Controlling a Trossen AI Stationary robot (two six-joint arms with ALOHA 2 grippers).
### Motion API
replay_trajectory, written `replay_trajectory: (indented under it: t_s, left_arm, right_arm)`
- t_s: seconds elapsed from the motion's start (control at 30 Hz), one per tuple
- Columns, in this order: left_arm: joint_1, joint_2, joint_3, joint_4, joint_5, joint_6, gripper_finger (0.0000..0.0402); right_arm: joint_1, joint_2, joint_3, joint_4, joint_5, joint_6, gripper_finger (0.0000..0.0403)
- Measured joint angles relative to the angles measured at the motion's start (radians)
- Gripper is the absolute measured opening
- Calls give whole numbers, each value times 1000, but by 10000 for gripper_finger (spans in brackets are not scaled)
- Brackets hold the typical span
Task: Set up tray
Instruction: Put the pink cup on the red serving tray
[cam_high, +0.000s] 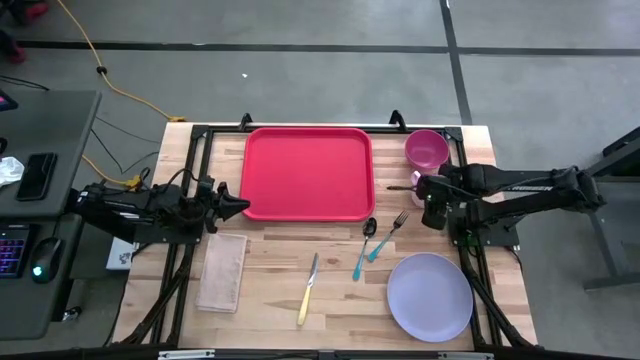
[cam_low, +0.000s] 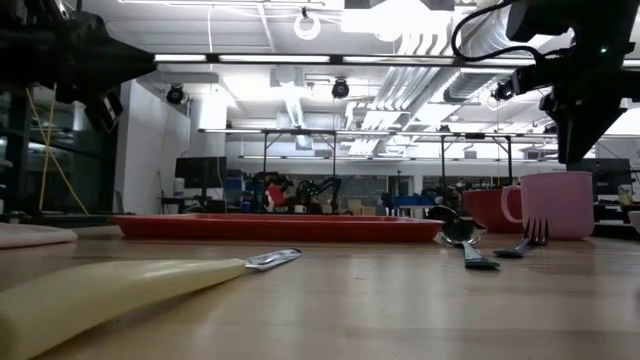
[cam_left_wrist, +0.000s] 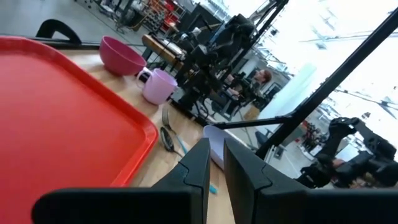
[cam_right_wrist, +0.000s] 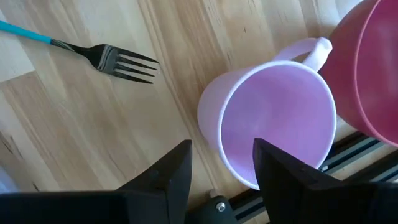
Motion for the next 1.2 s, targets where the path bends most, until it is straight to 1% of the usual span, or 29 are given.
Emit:
replay_trajectory:
  t_s: [0.3, 0.53, 0.63, 0.83, 1.2]
  left_arm:
    - [0, 0, 0, -44, -7, 0, 79]
    - [0, 0, 0, -62, -7, 0, 79]
    - [0, 0, 0, -65, -7, 0, 79]
    - [0, 0, 0, -94, -7, 0, 79]
    - [0, 0, 0, -93, -7, 0, 79]
  right_arm:
    - [-92, 0, 0, 6, -42, -24, 149]
    - [-142, 0, -22, 38, -87, -38, 149]
    - [-161, 10, -22, 38, -88, -38, 149]
    - [-193, 50, -22, 39, -93, -42, 149]
    - [-236, 151, -22, 63, -112, -45, 149]
